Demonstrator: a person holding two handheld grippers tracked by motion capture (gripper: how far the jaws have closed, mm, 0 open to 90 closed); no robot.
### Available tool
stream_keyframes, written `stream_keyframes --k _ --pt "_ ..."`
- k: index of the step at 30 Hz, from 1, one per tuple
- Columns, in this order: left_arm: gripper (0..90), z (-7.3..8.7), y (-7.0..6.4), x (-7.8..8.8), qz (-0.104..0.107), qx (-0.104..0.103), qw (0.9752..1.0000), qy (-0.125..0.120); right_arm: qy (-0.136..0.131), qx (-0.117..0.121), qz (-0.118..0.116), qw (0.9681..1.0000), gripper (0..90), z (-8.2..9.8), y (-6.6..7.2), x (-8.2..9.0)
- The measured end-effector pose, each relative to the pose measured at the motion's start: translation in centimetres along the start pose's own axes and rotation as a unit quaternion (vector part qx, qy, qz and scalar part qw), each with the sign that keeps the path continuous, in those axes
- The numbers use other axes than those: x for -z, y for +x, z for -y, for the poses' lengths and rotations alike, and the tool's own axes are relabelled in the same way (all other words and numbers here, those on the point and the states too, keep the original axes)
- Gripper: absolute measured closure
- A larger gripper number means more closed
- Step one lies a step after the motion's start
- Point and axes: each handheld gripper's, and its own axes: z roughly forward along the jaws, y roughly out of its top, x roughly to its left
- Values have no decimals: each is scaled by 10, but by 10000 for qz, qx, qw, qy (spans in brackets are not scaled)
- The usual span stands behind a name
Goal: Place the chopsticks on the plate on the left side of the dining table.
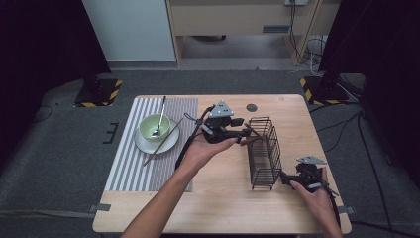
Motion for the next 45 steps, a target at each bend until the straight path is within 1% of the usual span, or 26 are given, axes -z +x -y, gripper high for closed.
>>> stream_keyframes --k 5,10,15,20,23,25,29,31,35,45 --pt "533 -1 1 -5 18 21 10000 19 1 -1 -1 10000 6 0 0 0" --pt "545 -1 2 -10 0 16 10000 84 -1 1 1 10000 6 0 0 0" --pt "580 -2 1 -15 -31 7 9999 142 1 0 0 10000 6 0 0 0" --pt "588 -1 -1 -18 -40 1 9998 188 0 -1 0 10000 6 0 0 0" --pt "595 -1 0 -20 -56 11 9998 202 0 -1 -1 10000 6 0 0 0" --pt "604 -1 1 -20 -81 56 9998 189 1 0 0 10000 6 0 0 0" --pt "633 -1 2 -19 -100 61 9998 189 0 0 0 10000 6 0 0 0" --pt "658 -1 2 -19 -73 71 9998 153 0 -1 0 10000 6 0 0 0" --pt "697 -2 0 -18 -66 7 9999 130 0 0 0 10000 6 0 0 0" --pt "786 -3 -2 -17 -77 -17 10000 11 0 -1 0 10000 6 0 0 0"
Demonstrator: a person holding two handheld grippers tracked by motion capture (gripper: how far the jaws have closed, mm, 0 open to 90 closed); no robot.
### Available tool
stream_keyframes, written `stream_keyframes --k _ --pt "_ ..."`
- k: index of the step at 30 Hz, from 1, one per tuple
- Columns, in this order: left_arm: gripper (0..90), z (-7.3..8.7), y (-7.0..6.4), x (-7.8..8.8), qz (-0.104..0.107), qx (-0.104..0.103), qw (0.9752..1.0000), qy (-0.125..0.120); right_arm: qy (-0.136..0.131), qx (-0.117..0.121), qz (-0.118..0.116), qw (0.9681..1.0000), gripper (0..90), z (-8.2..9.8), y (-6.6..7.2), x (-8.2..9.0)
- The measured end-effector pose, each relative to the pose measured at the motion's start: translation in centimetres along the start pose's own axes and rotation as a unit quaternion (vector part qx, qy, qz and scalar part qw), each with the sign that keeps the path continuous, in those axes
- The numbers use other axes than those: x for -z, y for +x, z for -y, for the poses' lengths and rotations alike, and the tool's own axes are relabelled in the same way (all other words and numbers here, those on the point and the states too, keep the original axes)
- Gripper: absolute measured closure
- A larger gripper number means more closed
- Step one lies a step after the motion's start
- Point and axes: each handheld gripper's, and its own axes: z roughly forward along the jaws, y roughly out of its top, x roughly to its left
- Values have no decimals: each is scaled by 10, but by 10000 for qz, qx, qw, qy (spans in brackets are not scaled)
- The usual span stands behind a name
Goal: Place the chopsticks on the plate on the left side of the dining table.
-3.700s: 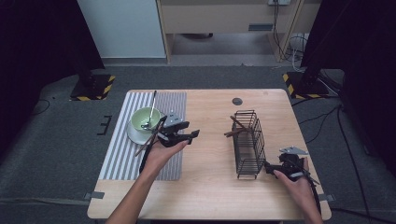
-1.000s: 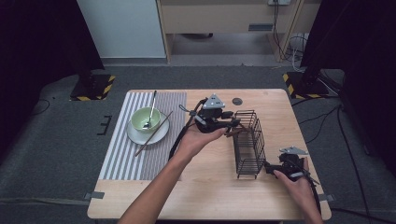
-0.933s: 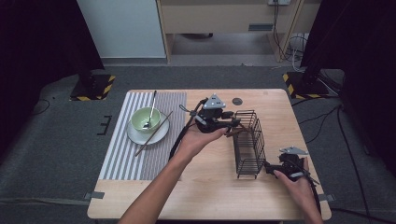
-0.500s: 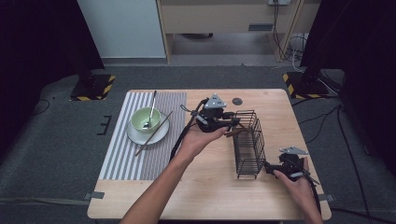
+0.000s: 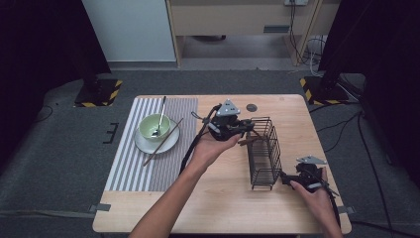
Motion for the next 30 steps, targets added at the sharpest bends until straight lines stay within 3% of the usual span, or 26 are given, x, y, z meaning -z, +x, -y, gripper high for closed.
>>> stream_keyframes --k 11,19,30 --pt "829 -1 -1 2 -234 -60 9997 -88 0 2 1 10000 6 0 0 0" --pt "830 -3 -1 6 -278 -70 9994 -184 0 1 0 10000 6 0 0 0" --pt "831 -6 2 25 -337 -78 9986 -410 -1 2 0 10000 6 0 0 0"
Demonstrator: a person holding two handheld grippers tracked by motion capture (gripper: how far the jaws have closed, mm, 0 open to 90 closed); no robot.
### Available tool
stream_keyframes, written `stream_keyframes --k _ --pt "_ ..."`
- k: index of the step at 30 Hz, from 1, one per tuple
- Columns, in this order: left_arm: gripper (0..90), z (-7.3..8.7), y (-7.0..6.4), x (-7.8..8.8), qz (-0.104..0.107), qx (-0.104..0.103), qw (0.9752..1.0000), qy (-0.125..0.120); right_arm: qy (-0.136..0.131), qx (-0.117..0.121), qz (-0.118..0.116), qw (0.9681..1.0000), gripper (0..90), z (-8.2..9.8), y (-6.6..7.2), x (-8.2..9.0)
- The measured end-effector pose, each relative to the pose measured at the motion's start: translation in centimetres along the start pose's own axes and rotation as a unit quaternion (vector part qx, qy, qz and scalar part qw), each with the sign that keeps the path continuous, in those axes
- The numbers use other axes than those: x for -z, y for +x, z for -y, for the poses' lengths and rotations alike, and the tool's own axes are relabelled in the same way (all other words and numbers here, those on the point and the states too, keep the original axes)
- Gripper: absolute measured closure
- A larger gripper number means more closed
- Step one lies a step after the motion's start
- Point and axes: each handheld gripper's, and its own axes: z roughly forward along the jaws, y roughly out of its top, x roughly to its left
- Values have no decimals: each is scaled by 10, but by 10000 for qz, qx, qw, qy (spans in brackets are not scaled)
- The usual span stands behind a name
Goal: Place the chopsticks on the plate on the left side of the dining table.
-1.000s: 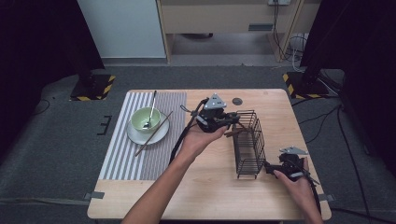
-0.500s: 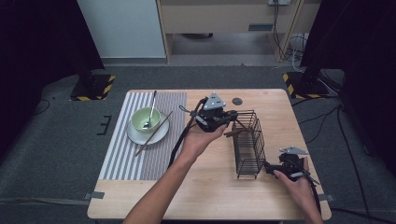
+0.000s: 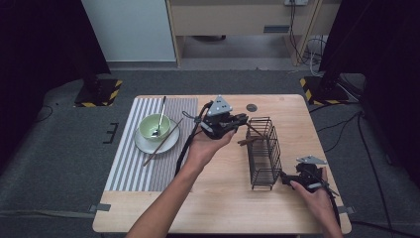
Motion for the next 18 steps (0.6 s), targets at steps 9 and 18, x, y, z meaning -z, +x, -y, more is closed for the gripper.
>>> stream_keyframes --k 9,18 --pt "831 -4 4 22 -89 -13 9997 -220 1 0 0 10000 6 0 0 0" --pt "831 -3 13 39 -186 30 9992 -339 0 0 2 10000 6 0 0 0"
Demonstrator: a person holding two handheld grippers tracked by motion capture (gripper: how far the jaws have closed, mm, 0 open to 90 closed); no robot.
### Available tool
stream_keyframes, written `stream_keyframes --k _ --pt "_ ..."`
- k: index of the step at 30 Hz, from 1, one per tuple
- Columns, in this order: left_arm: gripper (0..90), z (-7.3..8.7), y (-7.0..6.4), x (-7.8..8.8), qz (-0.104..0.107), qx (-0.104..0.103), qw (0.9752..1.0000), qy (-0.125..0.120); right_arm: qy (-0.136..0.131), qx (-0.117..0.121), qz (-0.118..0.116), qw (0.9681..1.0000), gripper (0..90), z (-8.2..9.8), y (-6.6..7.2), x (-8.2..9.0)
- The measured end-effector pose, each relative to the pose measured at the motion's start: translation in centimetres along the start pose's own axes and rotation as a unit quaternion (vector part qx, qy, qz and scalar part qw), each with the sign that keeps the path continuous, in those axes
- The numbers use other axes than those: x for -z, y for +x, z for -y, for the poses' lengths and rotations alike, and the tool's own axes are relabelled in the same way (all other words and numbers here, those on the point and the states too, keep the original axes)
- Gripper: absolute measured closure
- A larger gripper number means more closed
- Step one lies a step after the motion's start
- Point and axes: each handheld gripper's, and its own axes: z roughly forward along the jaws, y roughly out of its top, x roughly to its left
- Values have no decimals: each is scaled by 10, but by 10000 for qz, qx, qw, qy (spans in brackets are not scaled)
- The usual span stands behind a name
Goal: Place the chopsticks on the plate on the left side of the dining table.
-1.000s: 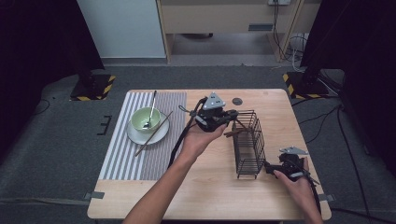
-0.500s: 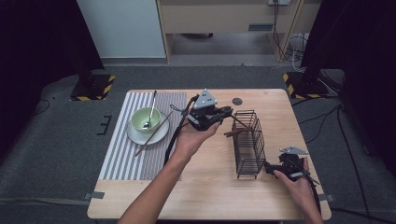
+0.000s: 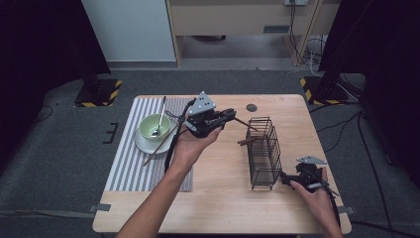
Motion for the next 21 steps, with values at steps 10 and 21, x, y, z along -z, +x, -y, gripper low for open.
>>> stream_keyframes --k 10,21 --pt "832 5 14 12 -31 186 9998 -73 1 1 -1 10000 6 0 0 0" --pt "831 7 24 33 -61 336 9989 -318 0 -2 -1 10000 6 0 0 0"
